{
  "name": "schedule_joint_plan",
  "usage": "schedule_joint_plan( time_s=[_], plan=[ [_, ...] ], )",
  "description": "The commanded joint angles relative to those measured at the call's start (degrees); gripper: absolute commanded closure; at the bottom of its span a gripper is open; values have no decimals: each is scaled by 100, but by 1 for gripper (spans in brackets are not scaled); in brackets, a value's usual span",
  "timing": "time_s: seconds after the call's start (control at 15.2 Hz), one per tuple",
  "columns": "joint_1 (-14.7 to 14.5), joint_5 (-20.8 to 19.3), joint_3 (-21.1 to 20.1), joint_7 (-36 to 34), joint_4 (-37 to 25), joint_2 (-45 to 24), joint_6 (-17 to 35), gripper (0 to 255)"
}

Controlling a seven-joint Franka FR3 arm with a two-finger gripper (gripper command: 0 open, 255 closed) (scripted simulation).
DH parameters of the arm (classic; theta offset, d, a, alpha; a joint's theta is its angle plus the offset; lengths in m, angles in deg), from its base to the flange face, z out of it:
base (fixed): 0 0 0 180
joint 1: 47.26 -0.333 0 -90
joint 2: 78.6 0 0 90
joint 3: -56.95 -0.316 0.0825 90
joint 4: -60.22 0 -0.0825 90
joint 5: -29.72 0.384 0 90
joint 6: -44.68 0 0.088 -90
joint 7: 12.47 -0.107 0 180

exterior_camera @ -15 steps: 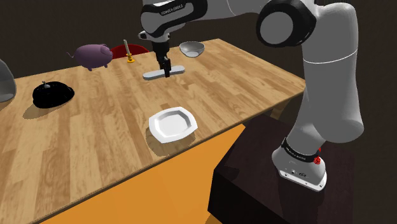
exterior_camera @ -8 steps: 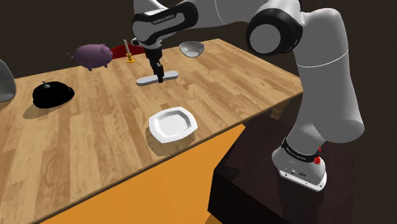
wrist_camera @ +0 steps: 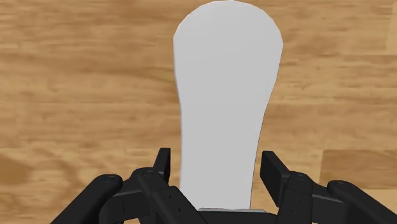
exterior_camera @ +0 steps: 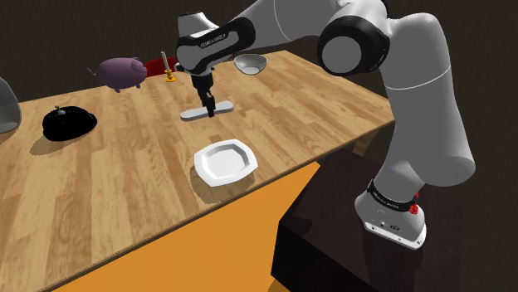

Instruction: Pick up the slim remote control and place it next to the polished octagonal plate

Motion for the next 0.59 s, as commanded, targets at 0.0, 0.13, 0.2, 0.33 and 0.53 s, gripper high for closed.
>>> schedule_joint_plan(
  time_s=[0.0,0.13,0.2,0.33,0.53],
  plan=[
    [6,20,-11,14,60,-54,118,255],
    [8,32,-19,21,104,-89,196,255],
    [8,32,-19,21,103,-90,196,255],
    [8,32,-19,21,103,-90,196,255],
    [8,32,-19,21,103,-90,196,255]
  ],
)
